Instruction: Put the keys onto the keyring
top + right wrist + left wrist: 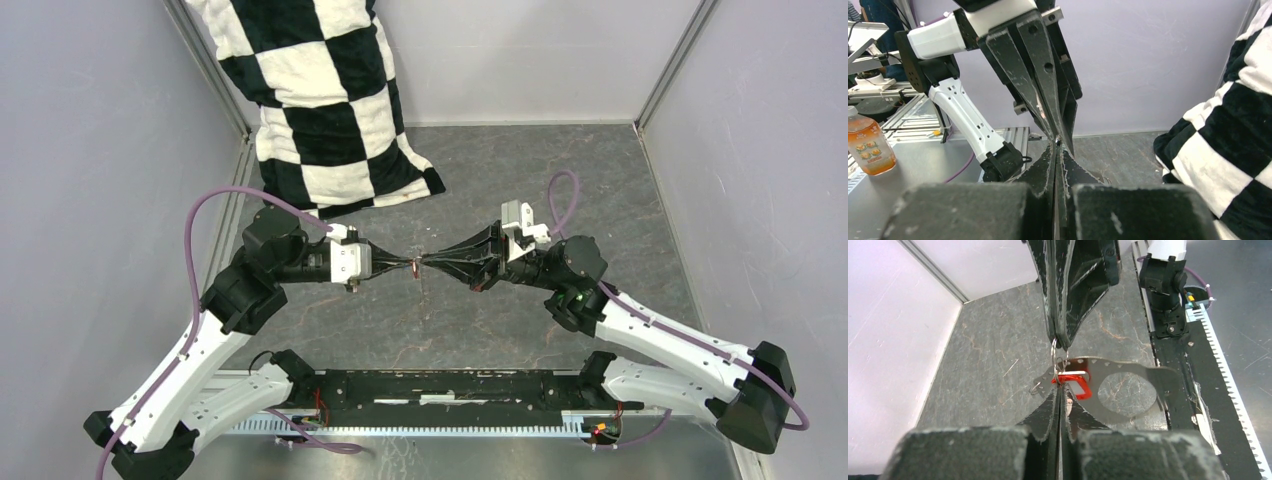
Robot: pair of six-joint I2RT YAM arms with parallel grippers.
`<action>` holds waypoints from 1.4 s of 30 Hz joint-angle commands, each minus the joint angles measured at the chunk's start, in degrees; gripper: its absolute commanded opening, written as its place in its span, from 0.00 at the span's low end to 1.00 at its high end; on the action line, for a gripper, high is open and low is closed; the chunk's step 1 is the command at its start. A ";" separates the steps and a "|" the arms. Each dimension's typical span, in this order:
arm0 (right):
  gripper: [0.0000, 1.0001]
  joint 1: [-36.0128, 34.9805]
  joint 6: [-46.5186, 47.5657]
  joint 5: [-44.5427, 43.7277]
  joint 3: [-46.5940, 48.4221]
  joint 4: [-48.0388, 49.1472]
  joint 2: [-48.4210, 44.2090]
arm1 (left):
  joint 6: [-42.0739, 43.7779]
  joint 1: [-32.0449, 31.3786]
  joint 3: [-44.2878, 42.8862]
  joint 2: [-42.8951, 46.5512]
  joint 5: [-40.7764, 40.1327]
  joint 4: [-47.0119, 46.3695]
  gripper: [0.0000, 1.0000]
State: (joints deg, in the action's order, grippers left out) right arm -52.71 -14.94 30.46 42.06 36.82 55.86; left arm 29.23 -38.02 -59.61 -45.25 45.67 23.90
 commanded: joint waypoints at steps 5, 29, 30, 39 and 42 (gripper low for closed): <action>0.00 0.14 -7.20 -4.47 -5.84 16.13 0.01 | 2.99 -0.24 0.88 0.39 3.46 -0.69 0.02; 0.00 0.04 -9.32 -5.73 -6.30 22.06 1.82 | -12.57 -0.27 4.69 1.30 0.90 -10.70 0.72; 0.00 0.12 -9.38 -5.56 -6.13 22.07 2.14 | -13.82 -0.29 4.87 1.11 1.14 -11.47 0.71; 0.00 0.08 -11.01 -3.63 -4.97 23.21 4.27 | -14.65 -0.30 6.25 0.99 -1.35 -13.51 0.47; 0.00 0.07 -10.79 -3.92 -5.06 23.00 3.99 | -11.19 -0.28 6.22 1.54 -3.59 -11.73 0.38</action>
State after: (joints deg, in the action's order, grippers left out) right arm -52.71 -25.30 26.06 34.26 55.83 60.31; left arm 16.49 -38.02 -53.45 -44.80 44.80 13.23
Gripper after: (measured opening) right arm 0.006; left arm 0.428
